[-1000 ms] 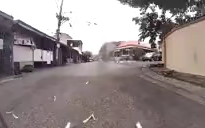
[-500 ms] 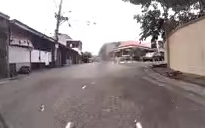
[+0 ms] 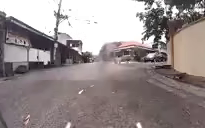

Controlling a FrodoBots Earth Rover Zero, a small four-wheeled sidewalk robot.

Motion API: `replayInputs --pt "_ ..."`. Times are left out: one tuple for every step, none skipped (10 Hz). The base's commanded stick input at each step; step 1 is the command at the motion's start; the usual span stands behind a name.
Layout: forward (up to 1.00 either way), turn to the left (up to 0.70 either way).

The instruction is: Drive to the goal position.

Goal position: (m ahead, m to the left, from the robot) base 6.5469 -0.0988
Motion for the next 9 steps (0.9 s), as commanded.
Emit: replayInputs --pt "0.7 0.0" --pt "0.7 0.0" --pt "0.7 0.0" --pt "0.7 -0.01" --pt "0.7 -0.12" --pt "0.7 -0.13" --pt "0.7 -0.14" --pt "0.7 -0.1" --pt "0.7 -0.06"
